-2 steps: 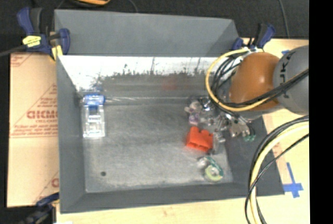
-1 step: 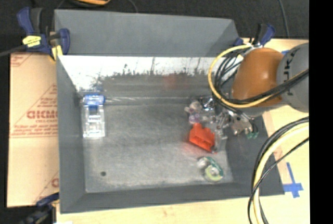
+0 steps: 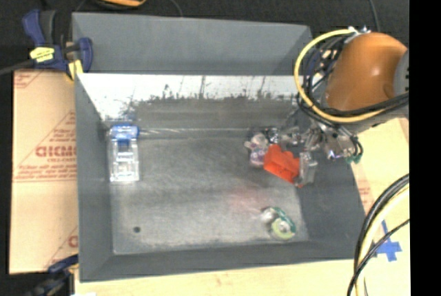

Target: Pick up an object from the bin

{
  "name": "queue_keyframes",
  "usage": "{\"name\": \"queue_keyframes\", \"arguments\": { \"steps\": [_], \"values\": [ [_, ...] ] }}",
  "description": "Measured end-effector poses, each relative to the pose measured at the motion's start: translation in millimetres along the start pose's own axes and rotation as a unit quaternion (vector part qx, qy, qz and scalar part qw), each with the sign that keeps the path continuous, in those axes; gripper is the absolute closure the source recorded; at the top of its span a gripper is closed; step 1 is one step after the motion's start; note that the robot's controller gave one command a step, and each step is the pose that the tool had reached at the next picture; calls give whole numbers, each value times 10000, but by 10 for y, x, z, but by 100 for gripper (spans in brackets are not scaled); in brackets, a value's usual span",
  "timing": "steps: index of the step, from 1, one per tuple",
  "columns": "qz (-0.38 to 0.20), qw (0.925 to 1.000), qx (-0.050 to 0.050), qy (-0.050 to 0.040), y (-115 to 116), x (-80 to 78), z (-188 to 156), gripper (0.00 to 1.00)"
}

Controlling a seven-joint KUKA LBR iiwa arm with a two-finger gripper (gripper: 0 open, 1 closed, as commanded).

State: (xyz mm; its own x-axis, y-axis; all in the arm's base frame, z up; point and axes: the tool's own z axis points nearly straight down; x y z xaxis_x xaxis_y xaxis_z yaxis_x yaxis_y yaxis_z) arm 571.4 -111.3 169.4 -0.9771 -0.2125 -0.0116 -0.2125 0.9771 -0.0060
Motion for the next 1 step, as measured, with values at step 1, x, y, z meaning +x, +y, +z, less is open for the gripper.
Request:
{"name": "queue_keyframes", "arguments": {
  "steps": [1],
  "values": [
    [17, 10000, -11, 26, -15, -16, -172, 100]
  ]
}}
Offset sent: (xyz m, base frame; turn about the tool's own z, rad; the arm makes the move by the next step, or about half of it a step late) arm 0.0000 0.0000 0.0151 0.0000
